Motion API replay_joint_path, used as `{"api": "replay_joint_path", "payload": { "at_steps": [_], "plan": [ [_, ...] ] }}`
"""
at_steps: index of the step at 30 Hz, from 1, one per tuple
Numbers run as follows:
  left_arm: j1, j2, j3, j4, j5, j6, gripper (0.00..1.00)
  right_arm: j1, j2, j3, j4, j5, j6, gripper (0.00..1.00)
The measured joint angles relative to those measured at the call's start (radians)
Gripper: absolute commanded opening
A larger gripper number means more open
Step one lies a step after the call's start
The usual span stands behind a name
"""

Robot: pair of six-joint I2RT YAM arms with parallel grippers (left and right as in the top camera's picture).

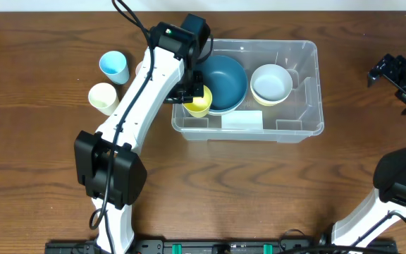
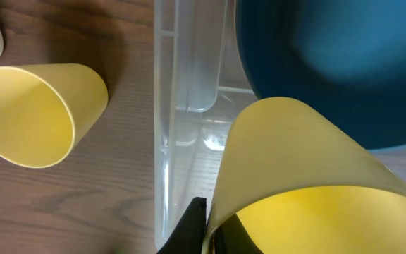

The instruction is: Pack container

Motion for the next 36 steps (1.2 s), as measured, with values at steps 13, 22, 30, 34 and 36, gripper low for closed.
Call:
{"api": "replay_joint_path", "payload": {
  "at_steps": [13, 22, 30, 34, 36],
  "plan": [
    [0.000, 0.004, -0.002, -0.076, 0.000, 0.000, 0.06, 0.000, 0.000, 0.000, 0.000, 0.000, 0.000, 0.99],
    [-0.001, 0.004, -0.002, -0.063, 0.000, 0.000, 0.06, 0.000, 0.000, 0.000, 0.000, 0.000, 0.000, 0.99],
    [-0.001, 0.004, -0.004, -0.028, 0.000, 0.000, 0.06, 0.000, 0.000, 0.000, 0.000, 0.000, 0.000, 0.99],
    [-0.001, 0.005, -0.006, -0.002, 0.000, 0.000, 0.06, 0.000, 0.000, 0.000, 0.000, 0.000, 0.000, 0.99],
    [-0.001, 0.006, -0.006, 0.014, 0.000, 0.000, 0.06, 0.000, 0.000, 0.000, 0.000, 0.000, 0.000, 0.99]
  ]
}}
